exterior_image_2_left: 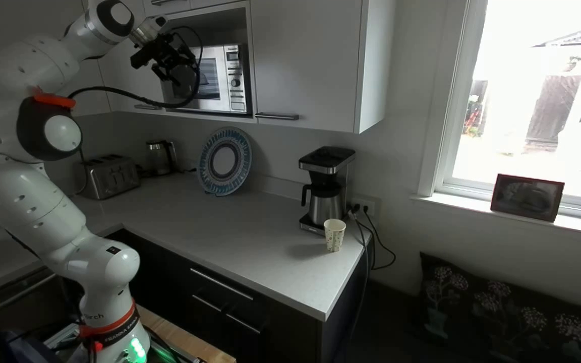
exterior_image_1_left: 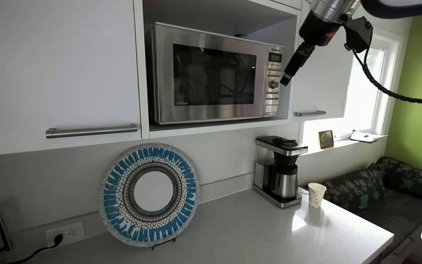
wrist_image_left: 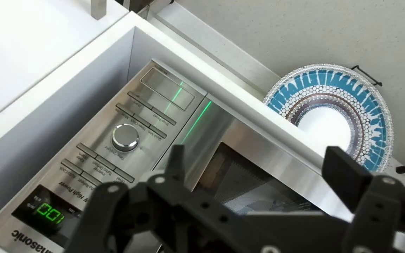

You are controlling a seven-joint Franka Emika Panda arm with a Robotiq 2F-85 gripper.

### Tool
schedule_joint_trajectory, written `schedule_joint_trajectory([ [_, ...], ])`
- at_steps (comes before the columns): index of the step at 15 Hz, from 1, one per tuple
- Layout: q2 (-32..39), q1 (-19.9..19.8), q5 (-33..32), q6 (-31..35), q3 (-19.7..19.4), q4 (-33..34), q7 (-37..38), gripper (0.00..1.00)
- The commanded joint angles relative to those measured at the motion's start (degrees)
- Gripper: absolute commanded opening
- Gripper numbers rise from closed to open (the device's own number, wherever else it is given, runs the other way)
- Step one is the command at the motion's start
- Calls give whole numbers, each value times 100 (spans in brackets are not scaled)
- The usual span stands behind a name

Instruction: Put the plate in the microwave and then close the microwave door

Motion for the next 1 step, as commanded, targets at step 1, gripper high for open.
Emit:
schedule_joint_trajectory([
  [1, 28, -52, 15, -21, 43, 50, -11, 100],
])
